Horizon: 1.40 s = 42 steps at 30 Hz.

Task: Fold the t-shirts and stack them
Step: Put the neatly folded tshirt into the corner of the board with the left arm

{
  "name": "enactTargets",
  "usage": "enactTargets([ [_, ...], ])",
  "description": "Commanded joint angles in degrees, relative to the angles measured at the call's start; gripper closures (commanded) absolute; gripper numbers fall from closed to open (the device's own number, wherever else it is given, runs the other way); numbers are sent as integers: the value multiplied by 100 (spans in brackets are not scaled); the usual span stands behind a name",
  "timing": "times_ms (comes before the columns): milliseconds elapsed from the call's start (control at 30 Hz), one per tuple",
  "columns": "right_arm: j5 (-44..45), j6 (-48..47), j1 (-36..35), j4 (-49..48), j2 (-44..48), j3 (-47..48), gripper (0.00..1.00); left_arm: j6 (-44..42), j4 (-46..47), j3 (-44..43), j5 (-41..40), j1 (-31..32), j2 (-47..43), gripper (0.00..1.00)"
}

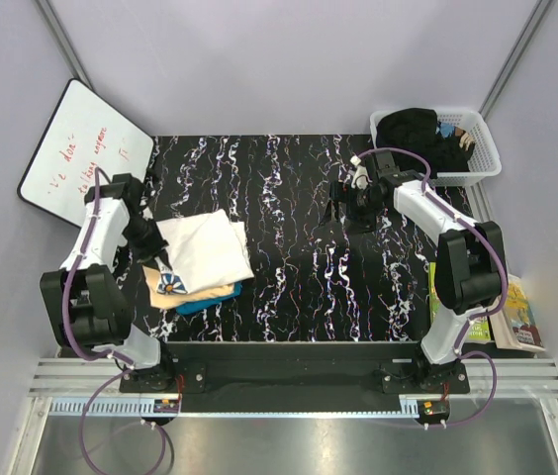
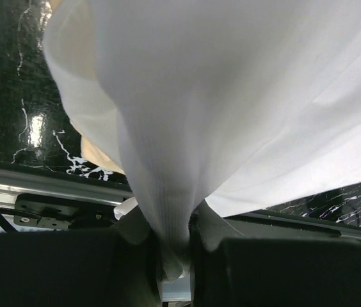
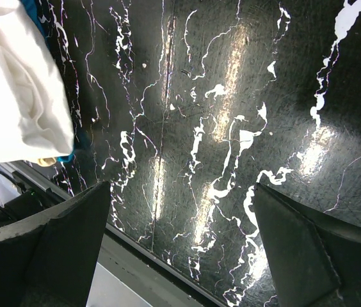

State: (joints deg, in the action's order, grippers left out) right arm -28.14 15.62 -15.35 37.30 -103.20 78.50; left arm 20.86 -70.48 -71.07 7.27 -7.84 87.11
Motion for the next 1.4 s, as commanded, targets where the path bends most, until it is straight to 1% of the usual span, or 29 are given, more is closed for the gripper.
enactTargets([
  [0,-121,-68,24,-74,-86,8,0,-407,166,49,-191,-394,-90,100],
  [167,-86,-59,15,-47,-130,34,0,-618,131,23,-208,-596,113,100],
  [267,-86,-68,15,-47,-157,34,0,-601,157,163,-287,-631,245,100],
  [300,-86,-68,15,-30,-166,34,0,-592,209,303,-331,-623,297,98],
  [333,-78,-68,15,-30,-174,51,0,-566,245,374,-375,-631,333,86],
  [367,-86,-68,24,-30,-174,43,0,-540,271,418,-514,-649,368,46],
  [467,-86,-68,15,-12,-166,60,0,-417,324,340,-683,-640,325,1],
  [567,-86,-85,15,-3,-157,51,0,-329,394,-108,-700,-632,-149,1],
  [600,-86,-85,24,-3,-157,43,0,-311,499,-353,-718,-623,-472,1],
  [633,-95,-85,15,-3,-166,34,0,-215,587,-451,-709,-579,-667,1],
  [667,-95,-76,15,5,-174,25,0,-171,831,-521,-718,-553,-1078,1],
  [733,-113,-76,15,5,-183,8,0,-39,1175,-461,-674,-448,-1546,1],
  [767,-113,-85,15,14,-192,8,0,-4,1533,-304,-604,-412,-1948,1],
  [833,-104,-85,15,5,-183,8,0,67,1765,-154,-246,-237,-2145,1],
  [867,-104,-76,15,5,-209,8,0,76,1931,-14,-61,-158,-2067,1],
  [900,-113,-76,15,5,-218,8,0,76,2002,49,115,-61,-1980,4],
  [933,-113,-76,15,5,-227,16,0,76,2046,75,422,210,-1874,27],
  [1000,-130,-59,24,5,-253,25,0,84,2161,67,565,588,-1470,64],
  [1033,-130,-67,15,5,-253,25,0,172,2178,-38,461,1017,-1147,98],
  [1067,-122,-68,15,5,-245,25,0,181,2170,-126,434,1212,-944,100],
  [1100,-121,-59,15,5,-236,16,0,225,2161,-231,216,1658,-750,100],
  [1133,-113,-59,15,5,-227,8,0,225,2074,-502,179,1854,-304,100],
  [1167,-104,-59,15,5,-218,-1,0,208,2004,-679,126,2056,-56,100],
  [1200,-104,-59,15,5,-210,-36,0,190,1933,-872,-83,2476,172,100],
  [1233,-95,-50,15,5,-183,-45,0,181,1793,-1274,-146,2654,601,100],
  [1300,-60,-50,24,5,-157,-115,0,199,1713,-1654,-199,3110,999,100],
  [1333,-51,-33,15,-3,-131,-142,0,199,1608,-2030,-191,3243,1401,100],
  [1367,-34,-41,15,5,-104,-159,0,199,1555,-2208,-173,3340,1597,100],
])
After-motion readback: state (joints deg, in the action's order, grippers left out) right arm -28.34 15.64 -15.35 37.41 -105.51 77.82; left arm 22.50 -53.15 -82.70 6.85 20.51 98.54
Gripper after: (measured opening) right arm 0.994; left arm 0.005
